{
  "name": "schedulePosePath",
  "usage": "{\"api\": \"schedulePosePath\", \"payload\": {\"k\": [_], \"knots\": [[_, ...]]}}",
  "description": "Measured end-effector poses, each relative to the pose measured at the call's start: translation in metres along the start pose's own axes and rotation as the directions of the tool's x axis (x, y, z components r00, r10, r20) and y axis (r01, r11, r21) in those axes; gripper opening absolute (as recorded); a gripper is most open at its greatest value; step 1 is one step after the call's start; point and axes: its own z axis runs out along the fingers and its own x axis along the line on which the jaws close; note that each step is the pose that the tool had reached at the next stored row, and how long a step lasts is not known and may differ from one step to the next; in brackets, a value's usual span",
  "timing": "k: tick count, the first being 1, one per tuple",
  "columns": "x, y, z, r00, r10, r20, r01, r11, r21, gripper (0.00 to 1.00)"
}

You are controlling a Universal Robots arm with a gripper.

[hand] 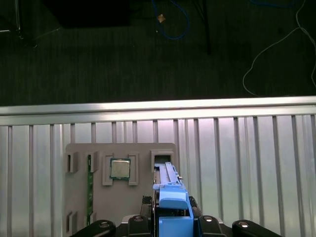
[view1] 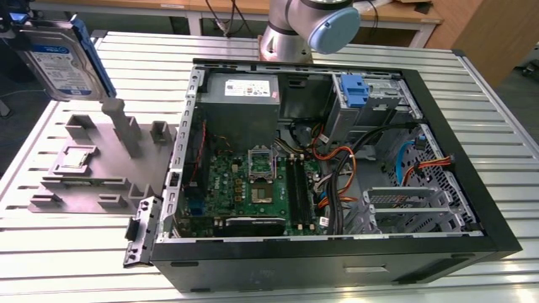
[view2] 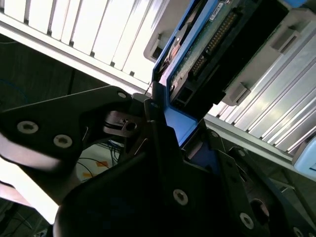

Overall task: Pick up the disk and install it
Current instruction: 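Pick up the disk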

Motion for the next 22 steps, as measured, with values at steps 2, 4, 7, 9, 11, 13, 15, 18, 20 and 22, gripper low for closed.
{"api": "schedulePosePath", "payload": {"k": [2, 4, 7, 9, 11, 13, 15, 18, 20, 22], "knots": [[-0.0001, 0.0, 0.0001, 0.9999, 0.0, -0.0113, 0.0, 1.0, 0.0007, 0.36], [-0.0001, 0.0, 0.0, 0.9999, 0.0, -0.0115, 0.0, 1.0, 0.0006, 0.36], [-0.0001, 0.0, 0.0, 1.0, 0.0, -0.0099, 0.0, 1.0, 0.0005, 0.36], [-0.0003, 0.0, -0.0002, 1.0, 0.0, -0.0063, 0.0, 1.0, 0.0002, 0.36], [-0.0002, 0.0001, -0.0012, 1.0, 0.0, -0.006, 0.0, 1.0, 0.0005, 0.36], [-0.0002, 0.0001, -0.0029, 1.0, 0.0, -0.006, 0.0, 1.0, 0.0004, 0.36], [-0.0003, 0.0002, -0.0045, 1.0, 0.0, -0.006, 0.0, 1.0, 0.0004, 0.36], [-0.0004, 0.0003, -0.0075, 1.0, 0.0, -0.006, 0.0, 1.0, 0.0003, 0.36], [-0.0005, 0.0004, -0.0096, 1.0, 0.0, -0.006, 0.0, 1.0, 0.0003, 0.36], [-0.0005, 0.0005, -0.0119, 1.0, 0.0, -0.006, 0.0, 1.0, 0.0003, 0.36]]}}
